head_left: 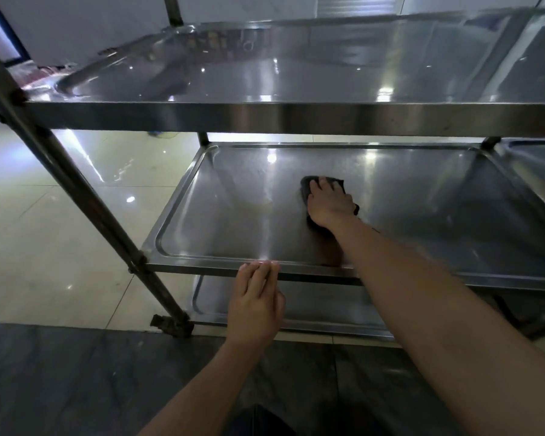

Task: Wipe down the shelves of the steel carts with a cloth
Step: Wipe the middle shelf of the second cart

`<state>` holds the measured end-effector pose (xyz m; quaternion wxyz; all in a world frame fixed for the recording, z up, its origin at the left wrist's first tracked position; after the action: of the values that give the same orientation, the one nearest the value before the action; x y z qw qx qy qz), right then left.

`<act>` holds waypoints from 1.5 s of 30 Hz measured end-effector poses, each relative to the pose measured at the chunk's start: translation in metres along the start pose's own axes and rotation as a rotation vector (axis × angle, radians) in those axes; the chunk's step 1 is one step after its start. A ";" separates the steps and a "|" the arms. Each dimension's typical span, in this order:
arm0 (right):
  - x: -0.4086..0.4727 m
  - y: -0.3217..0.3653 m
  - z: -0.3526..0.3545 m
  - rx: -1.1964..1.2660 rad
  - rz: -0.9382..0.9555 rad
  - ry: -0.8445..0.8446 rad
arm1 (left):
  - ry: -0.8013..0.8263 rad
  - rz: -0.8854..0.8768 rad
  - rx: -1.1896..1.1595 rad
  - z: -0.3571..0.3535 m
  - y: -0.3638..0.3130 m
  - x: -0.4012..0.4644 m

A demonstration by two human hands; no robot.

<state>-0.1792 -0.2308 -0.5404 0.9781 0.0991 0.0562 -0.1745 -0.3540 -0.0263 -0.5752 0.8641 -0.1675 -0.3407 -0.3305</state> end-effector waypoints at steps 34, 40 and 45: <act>-0.002 0.050 -0.012 0.042 0.000 0.010 | -0.043 0.167 -0.127 0.031 0.091 -0.024; -0.007 0.110 -0.026 -0.006 0.125 0.006 | -0.083 0.129 -0.085 0.030 0.090 -0.025; -0.040 0.112 -0.031 -0.017 0.129 0.025 | -0.017 0.151 -0.101 0.031 0.091 -0.025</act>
<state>-0.1792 -0.1083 -0.5450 0.9873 0.0963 0.0632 -0.1091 -0.3205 0.0669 -0.5767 0.8740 -0.2389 -0.3173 -0.2799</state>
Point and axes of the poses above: each hand's wrist, its own x-axis towards the middle knuckle, its own z-axis out of the back of the hand, y = z × x, the point moved 9 cm from there along x, towards the middle knuckle, and after that the axes turned 9 degrees about -z, right-handed, at the moved point
